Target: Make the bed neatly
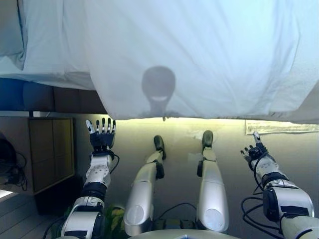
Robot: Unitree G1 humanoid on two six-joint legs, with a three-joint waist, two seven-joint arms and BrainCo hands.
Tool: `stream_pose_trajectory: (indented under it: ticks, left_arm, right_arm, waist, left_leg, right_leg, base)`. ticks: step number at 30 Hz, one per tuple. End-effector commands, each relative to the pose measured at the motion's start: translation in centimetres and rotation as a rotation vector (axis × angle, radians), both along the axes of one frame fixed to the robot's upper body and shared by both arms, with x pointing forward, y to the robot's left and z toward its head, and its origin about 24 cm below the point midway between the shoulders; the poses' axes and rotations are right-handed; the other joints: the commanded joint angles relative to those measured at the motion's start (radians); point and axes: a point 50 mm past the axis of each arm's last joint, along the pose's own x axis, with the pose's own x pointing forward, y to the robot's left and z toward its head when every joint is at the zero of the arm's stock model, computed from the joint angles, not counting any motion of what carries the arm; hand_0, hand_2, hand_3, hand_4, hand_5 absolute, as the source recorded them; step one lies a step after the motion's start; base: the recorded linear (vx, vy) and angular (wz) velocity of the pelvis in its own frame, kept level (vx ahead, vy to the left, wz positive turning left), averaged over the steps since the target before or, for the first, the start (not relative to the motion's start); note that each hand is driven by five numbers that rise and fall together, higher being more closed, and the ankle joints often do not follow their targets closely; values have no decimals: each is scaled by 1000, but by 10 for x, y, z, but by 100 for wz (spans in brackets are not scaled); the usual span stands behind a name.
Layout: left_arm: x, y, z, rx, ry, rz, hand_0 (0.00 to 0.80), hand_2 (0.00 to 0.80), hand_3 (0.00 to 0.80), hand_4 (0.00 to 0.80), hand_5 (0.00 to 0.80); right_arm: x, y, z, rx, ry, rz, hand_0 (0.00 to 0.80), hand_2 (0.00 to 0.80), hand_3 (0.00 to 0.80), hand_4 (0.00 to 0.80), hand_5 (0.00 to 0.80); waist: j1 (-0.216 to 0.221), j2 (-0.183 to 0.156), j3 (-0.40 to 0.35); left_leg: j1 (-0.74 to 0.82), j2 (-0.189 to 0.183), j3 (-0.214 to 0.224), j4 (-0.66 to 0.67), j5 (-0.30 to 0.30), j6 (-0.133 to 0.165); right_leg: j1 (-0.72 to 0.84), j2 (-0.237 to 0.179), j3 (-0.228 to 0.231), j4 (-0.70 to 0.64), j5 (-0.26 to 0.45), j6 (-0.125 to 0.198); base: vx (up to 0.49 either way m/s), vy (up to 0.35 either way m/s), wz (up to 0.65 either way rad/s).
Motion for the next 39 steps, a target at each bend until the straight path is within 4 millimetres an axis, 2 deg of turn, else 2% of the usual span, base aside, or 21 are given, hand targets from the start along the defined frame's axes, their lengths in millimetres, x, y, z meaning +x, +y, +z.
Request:
stream_pose_trajectory:
  ticks: [1,4,7,9,12,17,20,22,24,27,29,31,35,39]
  left_arm:
    - [3,37,12,66,-24,80,0,0,0,0,0]
    - [3,42,10,79,-9,86,0,0,0,0,0]
    - [1,47,9,121,27,76,0,0,0,0,0]
    - [-5,51,0,181,87,62,0,0,0,0,0]
    - [-20,58,-17,266,198,53,0,0,0,0,0]
    - [-67,78,-57,420,500,6,0,0,0,0,0]
    - [-102,85,-79,487,651,-44,0,0,0,0,0]
    - [-124,86,-92,614,761,-144,0,0,0,0,0]
    - [-142,79,-104,764,857,-300,0,0,0,0,0]
    - [-158,70,-115,930,930,-525,0,0,0,0,0]
    - [-164,63,-121,1022,956,-651,0,0,0,0,0]
    - [-167,46,-128,1111,957,-806,0,0,0,0,0]
    - [-170,23,-138,1108,951,-925,0,0,0,0,0]
    - [-186,-1,-150,1035,975,-987,0,0,0,0,0]
  right_arm:
    - [-13,2,-13,40,34,-20,0,0,0,0,0]
    - [-20,2,-20,4,57,12,0,0,0,0,0]
    - [-16,8,-19,-56,-29,122,0,0,0,0,0]
    - [-15,17,-21,-90,-66,219,0,0,0,0,0]
    - [-31,14,-31,-132,-27,302,0,0,0,0,0]
    - [-59,7,-46,-143,8,366,0,0,0,0,0]
    - [-78,10,-57,-162,53,399,0,0,0,0,0]
    - [-91,17,-68,-184,101,429,0,0,0,0,0]
    - [-101,27,-77,-211,156,470,0,0,0,0,0]
    - [-110,36,-85,-240,203,538,0,0,0,0,0]
    - [-113,43,-89,-266,241,600,0,0,0,0,0]
    - [-116,53,-94,-271,280,642,0,0,0,0,0]
    - [-126,67,-105,-238,349,664,0,0,0,0,0]
    - [-152,80,-120,-119,467,603,0,0,0,0,0]
  waist:
    - [-17,-28,2]
    - [-19,-44,-16]
    - [-18,-66,-44]
    - [-16,-82,-71]
    - [-10,-103,-114]
    - [0,-138,-216]
    - [-2,-147,-292]
    - [-2,-149,-334]
    - [-3,-151,-373]
    - [-7,-148,-406]
    - [-11,-146,-419]
    - [-15,-140,-433]
    - [-19,-133,-454]
    - [-13,-134,-467]
  left_leg:
    - [35,-22,-14,143,-150,-30]
    - [63,-15,-8,142,-153,-30]
    - [94,-7,-10,138,-149,-30]
    - [123,-2,-11,124,-147,-32]
    - [168,4,-15,101,-145,-35]
    - [278,12,-21,22,-130,-46]
    - [357,12,-24,-55,-110,-53]
    - [404,19,-26,-99,-98,-56]
    - [448,27,-29,-144,-82,-59]
    - [499,39,-29,-193,-65,-66]
    - [523,45,-30,-220,-55,-68]
    - [542,53,-39,-245,-42,-71]
    - [555,57,-59,-267,-36,-74]
    - [569,61,-64,-261,-38,-74]
  right_leg:
    - [42,-11,-45,51,-17,18]
    - [76,-12,-48,41,-17,17]
    - [122,-11,-51,28,-16,12]
    - [157,-7,-51,17,-22,9]
    - [217,-4,-62,-9,-28,8]
    - [343,9,-79,-76,-33,8]
    - [413,27,-77,-130,-30,6]
    - [450,38,-79,-159,-24,3]
    - [484,50,-80,-192,-13,0]
    - [527,66,-82,-233,0,-4]
    - [546,79,-80,-249,1,-6]
    - [564,97,-72,-263,-2,-15]
    - [582,120,-62,-279,-13,-26]
    - [608,124,-79,-279,-26,-35]
  base:
    - [64,-35,-5]
    - [62,-39,-3]
    - [61,-62,-3]
    - [57,-64,-6]
    - [120,-63,-8]
    - [209,-58,-4]
    - [268,2,-8]
    - [226,17,-7]
    - [169,6,-6]
    - [104,8,1]
    - [78,2,8]
    - [50,17,5]
    - [0,0,0]
    - [36,-8,3]
